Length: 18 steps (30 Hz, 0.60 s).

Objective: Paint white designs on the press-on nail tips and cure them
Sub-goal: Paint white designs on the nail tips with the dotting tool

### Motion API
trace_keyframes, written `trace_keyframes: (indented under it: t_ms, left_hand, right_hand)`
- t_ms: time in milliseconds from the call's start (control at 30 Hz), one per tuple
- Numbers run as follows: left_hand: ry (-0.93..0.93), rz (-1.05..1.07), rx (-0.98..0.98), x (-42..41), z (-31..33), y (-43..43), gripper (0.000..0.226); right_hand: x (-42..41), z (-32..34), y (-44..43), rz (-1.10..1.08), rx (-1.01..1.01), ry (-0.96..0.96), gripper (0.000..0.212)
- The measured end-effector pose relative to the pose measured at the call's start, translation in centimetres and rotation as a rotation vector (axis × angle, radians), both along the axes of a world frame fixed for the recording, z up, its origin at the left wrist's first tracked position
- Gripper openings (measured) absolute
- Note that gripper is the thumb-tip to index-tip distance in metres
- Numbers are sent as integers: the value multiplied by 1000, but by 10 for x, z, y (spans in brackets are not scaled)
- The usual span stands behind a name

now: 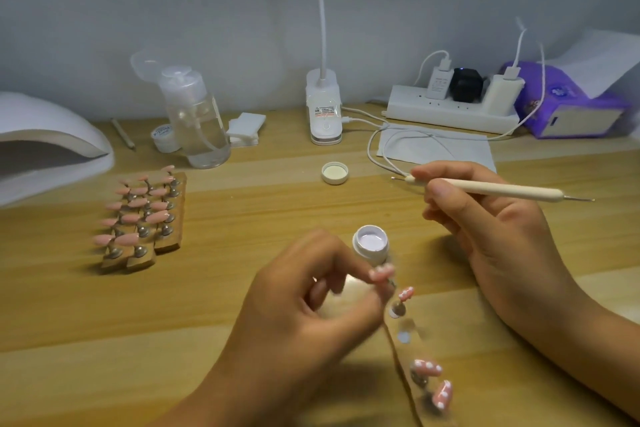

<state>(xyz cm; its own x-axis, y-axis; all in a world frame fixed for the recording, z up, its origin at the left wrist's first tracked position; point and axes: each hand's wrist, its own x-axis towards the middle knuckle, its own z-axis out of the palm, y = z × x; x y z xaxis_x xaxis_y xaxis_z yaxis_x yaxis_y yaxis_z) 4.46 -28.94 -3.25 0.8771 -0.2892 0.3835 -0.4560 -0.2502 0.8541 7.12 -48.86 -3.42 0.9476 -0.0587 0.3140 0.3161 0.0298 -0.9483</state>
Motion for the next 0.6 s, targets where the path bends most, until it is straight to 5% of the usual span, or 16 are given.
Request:
trace_keyframes:
  t_ms: [133,600]
  left_hand:
    - [452,-9,-392,13,-1,3,21]
    - [477,27,-500,21,-1,5,15]
  right_hand:
    - [4,-1,1,-54,-11,-20,15]
    - [-2,-6,15,-16,-501,-152,11]
